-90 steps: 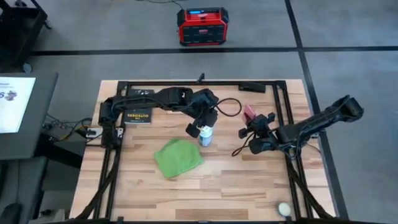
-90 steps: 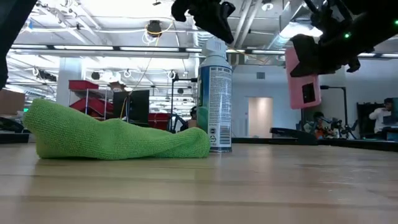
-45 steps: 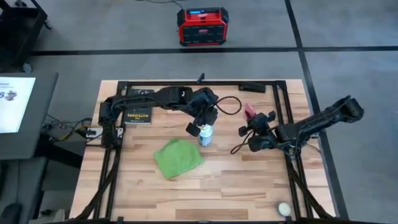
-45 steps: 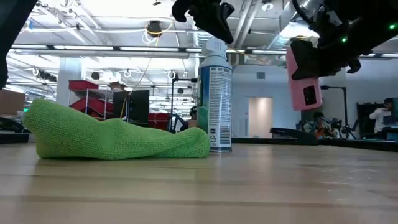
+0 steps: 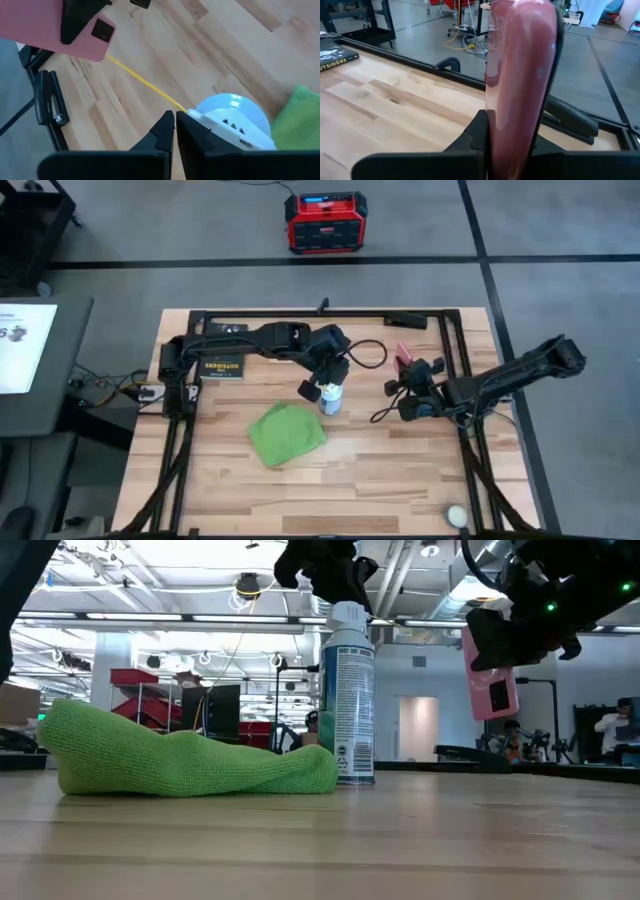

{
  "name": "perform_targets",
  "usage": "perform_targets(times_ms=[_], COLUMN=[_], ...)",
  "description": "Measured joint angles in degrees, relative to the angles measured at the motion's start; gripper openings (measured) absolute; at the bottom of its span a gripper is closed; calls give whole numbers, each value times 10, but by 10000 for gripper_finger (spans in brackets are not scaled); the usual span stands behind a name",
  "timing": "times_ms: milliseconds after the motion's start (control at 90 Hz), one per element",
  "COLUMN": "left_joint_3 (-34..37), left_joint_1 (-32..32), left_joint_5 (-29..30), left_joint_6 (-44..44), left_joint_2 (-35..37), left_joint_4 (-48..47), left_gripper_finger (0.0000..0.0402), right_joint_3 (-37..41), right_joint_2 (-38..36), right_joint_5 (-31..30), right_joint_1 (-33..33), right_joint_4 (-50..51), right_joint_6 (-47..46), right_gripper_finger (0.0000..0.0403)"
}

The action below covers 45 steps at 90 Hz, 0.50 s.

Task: Apply microfiber cloth
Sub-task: Spray the pink cellphone using the spray bottle

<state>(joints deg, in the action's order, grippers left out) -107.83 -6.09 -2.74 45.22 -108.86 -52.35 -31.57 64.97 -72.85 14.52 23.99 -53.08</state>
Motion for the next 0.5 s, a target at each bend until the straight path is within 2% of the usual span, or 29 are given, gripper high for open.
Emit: perform_targets(times_ms=[500], left_joint_3=[-13], left_joint_1=[7], left_joint_5=[25], left_joint_6=[7], left_joint_2=[0], left_joint_4=[10], left_gripper_finger=[0], right_joint_3=[0], right_joint_2=[0], right_joint_5=[0], right_joint_1=[0], right_joint_4=[19], right_joint_6=[-9], right_gripper_finger=[12])
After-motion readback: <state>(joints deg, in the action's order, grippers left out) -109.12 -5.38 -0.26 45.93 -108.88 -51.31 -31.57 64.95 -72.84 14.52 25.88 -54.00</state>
